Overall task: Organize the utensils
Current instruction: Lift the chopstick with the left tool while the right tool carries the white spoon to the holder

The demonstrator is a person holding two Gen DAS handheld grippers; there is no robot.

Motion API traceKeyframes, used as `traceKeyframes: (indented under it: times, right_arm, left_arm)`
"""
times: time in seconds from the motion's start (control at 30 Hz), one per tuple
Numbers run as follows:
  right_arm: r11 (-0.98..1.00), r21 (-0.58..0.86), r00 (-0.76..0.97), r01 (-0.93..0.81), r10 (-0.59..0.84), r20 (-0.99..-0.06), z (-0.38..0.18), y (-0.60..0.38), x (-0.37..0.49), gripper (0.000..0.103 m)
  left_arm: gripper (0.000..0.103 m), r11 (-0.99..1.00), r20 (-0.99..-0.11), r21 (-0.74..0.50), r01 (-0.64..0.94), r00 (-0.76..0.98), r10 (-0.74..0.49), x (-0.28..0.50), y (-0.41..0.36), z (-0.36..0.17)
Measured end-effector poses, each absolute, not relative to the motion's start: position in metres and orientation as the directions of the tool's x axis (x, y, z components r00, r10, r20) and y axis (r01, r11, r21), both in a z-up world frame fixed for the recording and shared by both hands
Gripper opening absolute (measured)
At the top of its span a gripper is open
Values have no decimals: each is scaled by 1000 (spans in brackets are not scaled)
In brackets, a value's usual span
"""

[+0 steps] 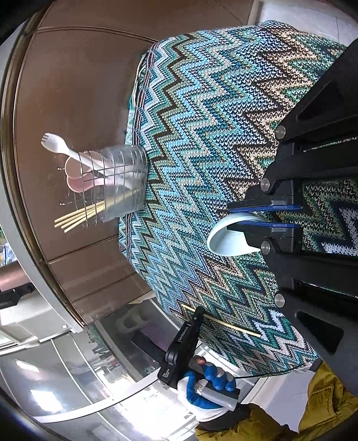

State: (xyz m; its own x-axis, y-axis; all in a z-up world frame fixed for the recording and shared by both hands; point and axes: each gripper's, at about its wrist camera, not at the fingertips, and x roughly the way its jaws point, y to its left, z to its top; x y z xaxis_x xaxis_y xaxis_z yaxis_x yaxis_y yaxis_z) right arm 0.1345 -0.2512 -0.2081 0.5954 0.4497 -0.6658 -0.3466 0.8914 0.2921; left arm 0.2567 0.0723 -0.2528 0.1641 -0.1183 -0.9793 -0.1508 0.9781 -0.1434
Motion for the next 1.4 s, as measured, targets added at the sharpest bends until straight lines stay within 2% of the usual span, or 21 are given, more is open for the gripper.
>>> traceKeyframes:
  times: [0.3, 0.8, 1.13, 1.4]
  right_arm:
    - [906, 284, 607, -316, 422, -673, -207, -260, 126, 6]
    - [915, 250, 677, -318, 404, -615, -169, -253, 103, 6]
    - [942, 195, 795, -275, 336, -505, -100, -263, 136, 6]
    - [977, 140, 910, -163, 203, -362, -48, -262, 188, 6]
  left_arm:
    - [4, 945, -927, -287, -157, 295, -233, 233, 91, -243]
    - [4, 877, -778, -470, -94, 513, -362, 196, 114, -171]
    - [4, 861, -622, -504, 68, 663, -416, 212, 79, -69]
    - [4, 866, -450, -468, 174, 797, -403, 245, 36, 6]
